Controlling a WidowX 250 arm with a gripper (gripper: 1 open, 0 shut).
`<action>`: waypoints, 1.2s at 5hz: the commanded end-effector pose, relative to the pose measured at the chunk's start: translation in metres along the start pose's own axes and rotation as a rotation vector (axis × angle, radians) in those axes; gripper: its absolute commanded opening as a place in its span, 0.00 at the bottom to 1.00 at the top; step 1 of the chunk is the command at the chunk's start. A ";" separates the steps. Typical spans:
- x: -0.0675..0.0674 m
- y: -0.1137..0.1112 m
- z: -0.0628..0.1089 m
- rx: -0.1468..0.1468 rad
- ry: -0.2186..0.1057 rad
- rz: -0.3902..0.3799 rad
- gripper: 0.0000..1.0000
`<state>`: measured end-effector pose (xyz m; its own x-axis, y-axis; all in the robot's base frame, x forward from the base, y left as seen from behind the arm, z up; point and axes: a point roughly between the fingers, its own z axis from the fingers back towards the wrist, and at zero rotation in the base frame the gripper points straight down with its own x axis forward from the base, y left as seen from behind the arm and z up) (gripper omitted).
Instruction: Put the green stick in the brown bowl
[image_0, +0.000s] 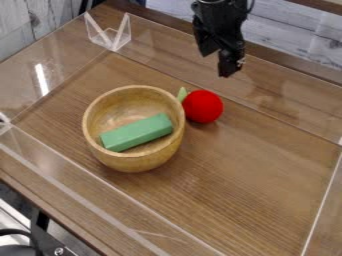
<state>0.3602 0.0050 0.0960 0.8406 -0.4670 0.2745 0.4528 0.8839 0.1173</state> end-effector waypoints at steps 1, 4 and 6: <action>0.019 0.009 0.022 0.019 -0.048 0.012 1.00; 0.011 0.012 0.023 -0.018 -0.022 0.023 1.00; -0.010 0.014 0.012 -0.037 0.002 -0.002 1.00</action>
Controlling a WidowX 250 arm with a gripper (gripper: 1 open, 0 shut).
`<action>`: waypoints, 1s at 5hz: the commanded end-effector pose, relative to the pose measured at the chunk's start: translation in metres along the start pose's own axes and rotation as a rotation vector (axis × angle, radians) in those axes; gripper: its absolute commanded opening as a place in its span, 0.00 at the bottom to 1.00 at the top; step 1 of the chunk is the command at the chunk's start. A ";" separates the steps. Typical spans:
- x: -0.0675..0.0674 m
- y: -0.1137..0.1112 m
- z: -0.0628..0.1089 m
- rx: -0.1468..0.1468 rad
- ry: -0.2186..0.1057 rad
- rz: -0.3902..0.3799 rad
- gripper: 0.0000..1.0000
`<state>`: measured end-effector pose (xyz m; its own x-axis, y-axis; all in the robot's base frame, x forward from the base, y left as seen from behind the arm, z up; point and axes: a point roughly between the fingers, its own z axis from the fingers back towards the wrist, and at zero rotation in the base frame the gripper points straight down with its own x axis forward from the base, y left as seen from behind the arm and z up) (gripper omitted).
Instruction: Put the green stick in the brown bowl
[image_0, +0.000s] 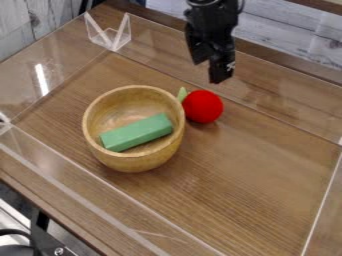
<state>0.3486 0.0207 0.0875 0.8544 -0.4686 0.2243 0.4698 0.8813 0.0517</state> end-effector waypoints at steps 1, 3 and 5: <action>0.007 0.008 0.019 0.051 -0.058 -0.006 1.00; -0.013 0.012 0.028 0.022 -0.037 -0.026 1.00; -0.053 0.029 0.038 0.006 0.001 -0.055 1.00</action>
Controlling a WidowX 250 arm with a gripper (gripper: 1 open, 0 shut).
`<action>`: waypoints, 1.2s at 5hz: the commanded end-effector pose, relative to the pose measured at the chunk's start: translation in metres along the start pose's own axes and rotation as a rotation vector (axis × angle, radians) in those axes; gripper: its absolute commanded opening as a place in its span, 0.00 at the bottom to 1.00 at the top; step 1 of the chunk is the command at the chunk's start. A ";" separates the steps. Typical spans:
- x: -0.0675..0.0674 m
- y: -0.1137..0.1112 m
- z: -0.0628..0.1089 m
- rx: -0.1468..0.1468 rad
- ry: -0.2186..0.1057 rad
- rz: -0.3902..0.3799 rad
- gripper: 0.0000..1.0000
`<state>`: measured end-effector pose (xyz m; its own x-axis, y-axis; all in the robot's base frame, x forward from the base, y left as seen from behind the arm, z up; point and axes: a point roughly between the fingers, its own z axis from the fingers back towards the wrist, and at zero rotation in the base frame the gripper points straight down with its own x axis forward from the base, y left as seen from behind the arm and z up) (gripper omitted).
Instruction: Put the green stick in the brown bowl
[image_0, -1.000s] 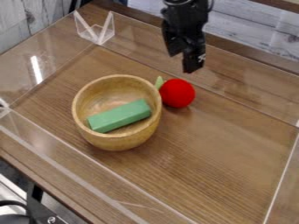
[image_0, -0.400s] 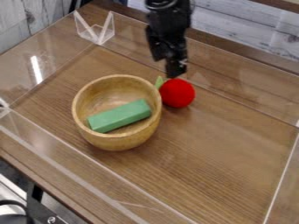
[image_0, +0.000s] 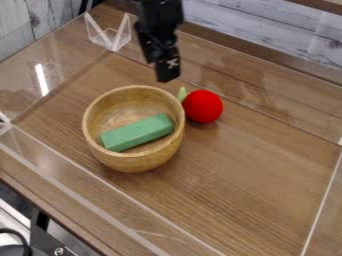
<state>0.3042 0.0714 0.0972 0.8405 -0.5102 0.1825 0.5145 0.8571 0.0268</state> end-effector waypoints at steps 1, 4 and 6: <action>-0.011 -0.003 0.011 0.037 -0.018 -0.008 1.00; -0.053 -0.016 -0.001 0.041 0.057 0.135 1.00; -0.064 -0.017 -0.017 0.035 0.106 0.139 1.00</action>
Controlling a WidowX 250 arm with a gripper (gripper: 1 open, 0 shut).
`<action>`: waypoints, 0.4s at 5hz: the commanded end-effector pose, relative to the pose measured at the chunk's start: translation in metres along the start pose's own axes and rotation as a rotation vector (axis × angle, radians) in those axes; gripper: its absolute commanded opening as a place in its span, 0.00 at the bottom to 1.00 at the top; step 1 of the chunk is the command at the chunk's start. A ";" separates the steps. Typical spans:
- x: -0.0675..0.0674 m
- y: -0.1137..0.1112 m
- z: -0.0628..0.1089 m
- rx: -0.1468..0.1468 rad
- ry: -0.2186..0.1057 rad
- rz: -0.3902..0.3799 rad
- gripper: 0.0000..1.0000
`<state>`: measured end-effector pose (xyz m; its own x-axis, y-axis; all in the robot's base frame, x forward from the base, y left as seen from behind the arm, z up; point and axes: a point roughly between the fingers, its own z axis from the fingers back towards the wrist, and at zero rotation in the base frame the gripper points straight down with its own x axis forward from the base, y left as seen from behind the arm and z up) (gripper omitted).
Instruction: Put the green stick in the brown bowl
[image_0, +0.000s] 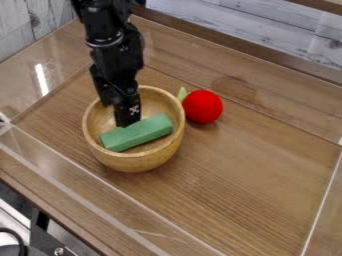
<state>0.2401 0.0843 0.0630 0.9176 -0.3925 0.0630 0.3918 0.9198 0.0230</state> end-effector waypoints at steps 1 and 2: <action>0.001 0.006 0.004 0.022 -0.003 0.022 1.00; -0.001 0.007 0.002 0.022 0.011 0.040 1.00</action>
<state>0.2378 0.0872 0.0594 0.9330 -0.3581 0.0366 0.3574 0.9336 0.0257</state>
